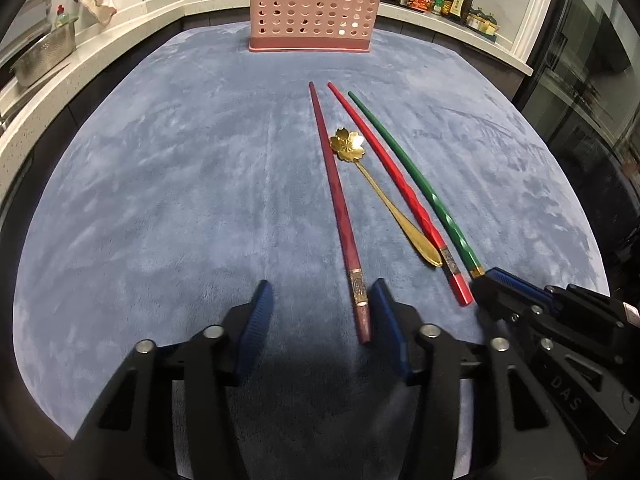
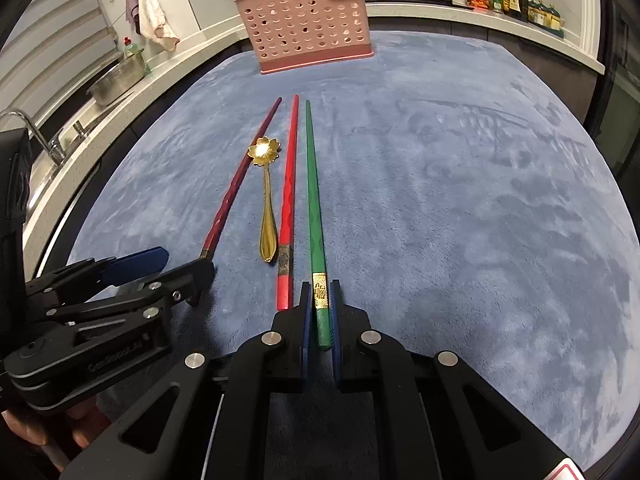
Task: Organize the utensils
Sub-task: 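Grasp the green chopstick with the right tool while the left tool grasps a dark red chopstick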
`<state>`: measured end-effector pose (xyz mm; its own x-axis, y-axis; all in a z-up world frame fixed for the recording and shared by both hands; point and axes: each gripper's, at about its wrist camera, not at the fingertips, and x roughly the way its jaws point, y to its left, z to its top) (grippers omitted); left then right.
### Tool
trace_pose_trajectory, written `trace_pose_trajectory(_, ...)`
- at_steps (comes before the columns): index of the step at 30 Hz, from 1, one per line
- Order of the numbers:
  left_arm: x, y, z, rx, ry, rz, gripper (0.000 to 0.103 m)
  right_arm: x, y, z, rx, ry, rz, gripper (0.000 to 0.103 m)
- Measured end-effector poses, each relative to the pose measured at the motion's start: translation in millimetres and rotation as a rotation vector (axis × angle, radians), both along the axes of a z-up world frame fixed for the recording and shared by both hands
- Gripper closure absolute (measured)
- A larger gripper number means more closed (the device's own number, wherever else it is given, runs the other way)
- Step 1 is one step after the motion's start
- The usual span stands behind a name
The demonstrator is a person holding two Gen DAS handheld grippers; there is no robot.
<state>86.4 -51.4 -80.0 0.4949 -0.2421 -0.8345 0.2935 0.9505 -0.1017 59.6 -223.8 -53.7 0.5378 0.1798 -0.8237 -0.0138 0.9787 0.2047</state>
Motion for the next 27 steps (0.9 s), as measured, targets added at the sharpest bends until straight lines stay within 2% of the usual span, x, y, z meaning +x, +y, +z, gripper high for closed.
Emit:
trace_pose_trajectory(2,0,-1,0,0.001,-0.004,-0.008,0.073,-1,-1,0,0.008,0.003,-0.004,0.095)
trace_pose_trajectory(4,-1,-2,1,-0.008,-0.006,-0.027,0.095,-1,-2,1,0.012,0.003,-0.005,0.095)
trace_pose_trajectory(5,-2,-3,1,-0.008,-0.007,-0.036,0.096,-2,-2,2,0.013,0.001,-0.006,0.095)
trace_pose_trajectory(12,-5,8,11,-0.024,-0.022,-0.010,0.096,-6,-6,15,0.019,-0.028,-0.021,0.095)
trace_pose_trajectory(27,-7,36,83,-0.117,-0.123,0.046,0.096,-13,-18,79,0.038,-0.147,-0.081,0.096)
